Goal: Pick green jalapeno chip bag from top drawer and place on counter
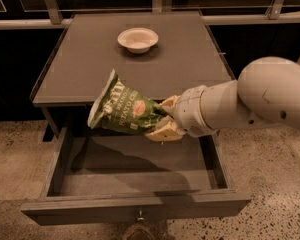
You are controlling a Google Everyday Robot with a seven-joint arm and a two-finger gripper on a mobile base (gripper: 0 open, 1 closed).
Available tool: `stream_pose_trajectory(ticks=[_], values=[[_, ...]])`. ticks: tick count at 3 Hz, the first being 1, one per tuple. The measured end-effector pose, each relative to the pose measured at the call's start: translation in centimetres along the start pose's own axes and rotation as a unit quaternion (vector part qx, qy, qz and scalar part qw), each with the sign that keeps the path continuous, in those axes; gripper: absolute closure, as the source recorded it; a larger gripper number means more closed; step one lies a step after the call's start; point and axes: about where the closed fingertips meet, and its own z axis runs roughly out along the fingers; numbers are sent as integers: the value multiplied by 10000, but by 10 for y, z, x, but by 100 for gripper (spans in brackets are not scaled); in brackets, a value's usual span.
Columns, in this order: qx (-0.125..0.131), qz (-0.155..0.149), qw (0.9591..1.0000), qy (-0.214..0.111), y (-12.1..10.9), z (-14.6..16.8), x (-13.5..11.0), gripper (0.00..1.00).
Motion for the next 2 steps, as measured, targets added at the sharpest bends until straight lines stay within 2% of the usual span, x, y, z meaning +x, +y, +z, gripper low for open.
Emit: stream_pose_trajectory(ticks=[1,2], values=[[-173,-226,9993,-223,-18,-12,-19,100],[-175,-260,9992,-251,-20,-15,-24,100]])
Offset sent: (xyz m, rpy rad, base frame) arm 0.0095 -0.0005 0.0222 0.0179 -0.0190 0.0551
